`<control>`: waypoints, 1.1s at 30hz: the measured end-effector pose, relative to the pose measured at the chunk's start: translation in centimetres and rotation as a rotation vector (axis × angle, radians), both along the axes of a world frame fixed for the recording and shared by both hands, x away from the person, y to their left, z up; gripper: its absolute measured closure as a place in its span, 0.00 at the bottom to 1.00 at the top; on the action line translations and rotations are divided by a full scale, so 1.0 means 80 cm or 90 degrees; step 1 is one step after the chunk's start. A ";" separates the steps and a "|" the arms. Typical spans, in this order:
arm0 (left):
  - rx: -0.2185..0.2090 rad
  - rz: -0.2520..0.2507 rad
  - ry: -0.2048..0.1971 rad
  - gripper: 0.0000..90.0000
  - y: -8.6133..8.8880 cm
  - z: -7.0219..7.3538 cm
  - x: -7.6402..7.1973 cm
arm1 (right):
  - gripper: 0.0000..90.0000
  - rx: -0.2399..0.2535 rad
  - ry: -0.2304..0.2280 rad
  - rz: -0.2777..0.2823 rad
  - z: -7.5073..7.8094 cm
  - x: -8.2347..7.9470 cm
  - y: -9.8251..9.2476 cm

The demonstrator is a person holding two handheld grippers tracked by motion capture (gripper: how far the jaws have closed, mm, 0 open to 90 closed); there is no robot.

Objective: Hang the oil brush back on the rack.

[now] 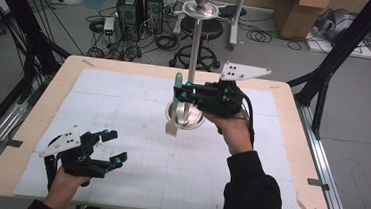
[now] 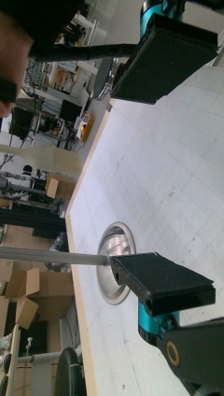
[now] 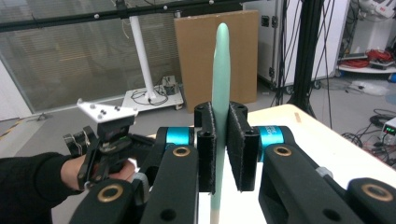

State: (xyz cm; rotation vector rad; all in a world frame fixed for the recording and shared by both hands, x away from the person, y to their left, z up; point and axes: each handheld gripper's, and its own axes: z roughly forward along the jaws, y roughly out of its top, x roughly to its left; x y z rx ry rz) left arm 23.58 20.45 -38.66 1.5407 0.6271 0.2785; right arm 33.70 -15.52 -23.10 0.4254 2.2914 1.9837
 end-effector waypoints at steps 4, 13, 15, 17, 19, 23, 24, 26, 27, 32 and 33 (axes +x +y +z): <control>-0.005 0.000 -0.002 0.19 0.002 0.000 0.000 | 0.91 -0.004 -0.004 0.001 0.018 0.014 -0.003; -0.010 0.002 -0.001 0.19 0.005 0.000 0.000 | 0.91 0.014 -0.003 -0.009 0.041 0.044 -0.012; -0.013 0.003 0.002 0.19 0.005 -0.001 0.000 | 0.91 0.013 0.003 -0.007 0.044 0.052 -0.014; -0.013 0.002 0.002 0.19 0.005 -0.001 0.000 | 0.91 0.006 0.007 -0.010 0.047 0.059 -0.014; -0.016 0.002 0.003 0.19 0.005 -0.001 0.000 | 0.91 0.008 0.007 -0.011 0.050 0.064 -0.014; -0.014 0.002 0.003 0.19 0.006 -0.002 -0.001 | 0.91 0.006 0.002 -0.010 0.055 0.072 -0.015; -0.015 0.002 0.004 0.19 0.006 -0.002 -0.001 | 0.91 0.006 0.003 -0.013 0.056 0.073 -0.015; -0.015 0.003 0.004 0.19 0.007 -0.002 -0.001 | 0.91 0.016 0.005 -0.015 0.059 0.077 -0.017; -0.016 0.003 0.004 0.19 0.007 -0.002 -0.001 | 0.91 0.020 0.006 -0.017 0.060 0.079 -0.018; -0.017 0.002 0.004 0.19 0.007 -0.002 -0.001 | 0.91 0.024 0.010 -0.026 0.064 0.089 -0.020; -0.017 0.003 0.004 0.19 0.007 -0.002 -0.001 | 0.91 0.024 0.011 -0.027 0.064 0.090 -0.020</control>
